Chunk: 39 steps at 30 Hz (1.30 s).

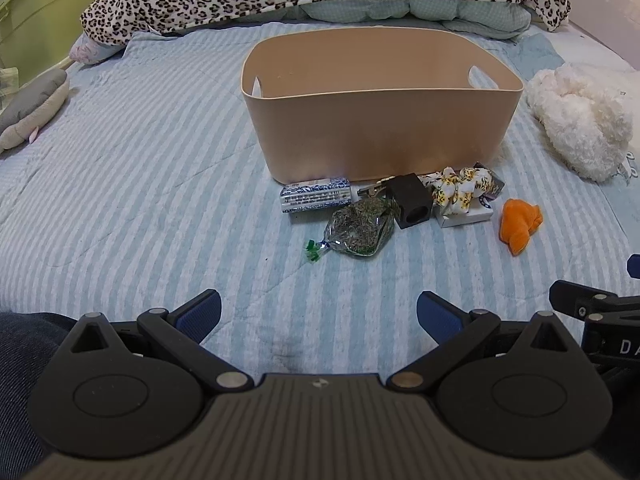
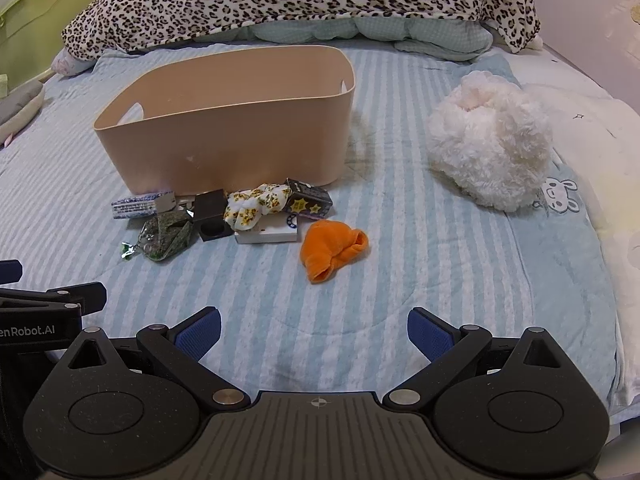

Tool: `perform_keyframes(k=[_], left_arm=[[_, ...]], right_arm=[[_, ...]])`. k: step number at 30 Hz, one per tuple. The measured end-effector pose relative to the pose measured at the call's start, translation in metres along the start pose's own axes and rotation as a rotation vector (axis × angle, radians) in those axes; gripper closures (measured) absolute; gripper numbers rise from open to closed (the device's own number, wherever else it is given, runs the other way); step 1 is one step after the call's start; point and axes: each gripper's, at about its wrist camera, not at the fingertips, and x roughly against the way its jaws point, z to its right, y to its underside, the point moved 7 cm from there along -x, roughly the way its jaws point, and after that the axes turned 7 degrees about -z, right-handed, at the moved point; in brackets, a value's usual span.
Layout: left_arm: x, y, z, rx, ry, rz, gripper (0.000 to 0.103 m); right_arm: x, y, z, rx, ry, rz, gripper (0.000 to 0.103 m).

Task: Organize objects
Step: 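Move both tools toward the items in front of the beige basket, then grasp the blue-and-white box with the left tool while the right tool grasps the orange cloth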

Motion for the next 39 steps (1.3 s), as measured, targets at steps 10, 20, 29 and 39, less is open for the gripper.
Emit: perform_keyframes(k=[10,20,29,39], left_arm=[[-0.006,-0.006,0.004,-0.019,0.009,0.014,0.0],[-0.029,-0.023,-0.001,-0.008,0.027,0.047,0.0],[-0.059,-0.046,-0.019,0.037,0.009,0.055,0.0],[-0.091,-0.075,-0.027,0.055,0.034,0.026,0.0]], right_arm=[[-0.006,-0.009,0.007,-0.011,0.004,0.008,0.002],[-0.029,-0.024,0.012,-0.011,0.008,-0.015,0.006],[-0.061,-0.04,0.004,0.019,0.022,-0.051,0.007],[-0.102,-0.049,0.009,-0.013,0.023,-0.121,0.012]])
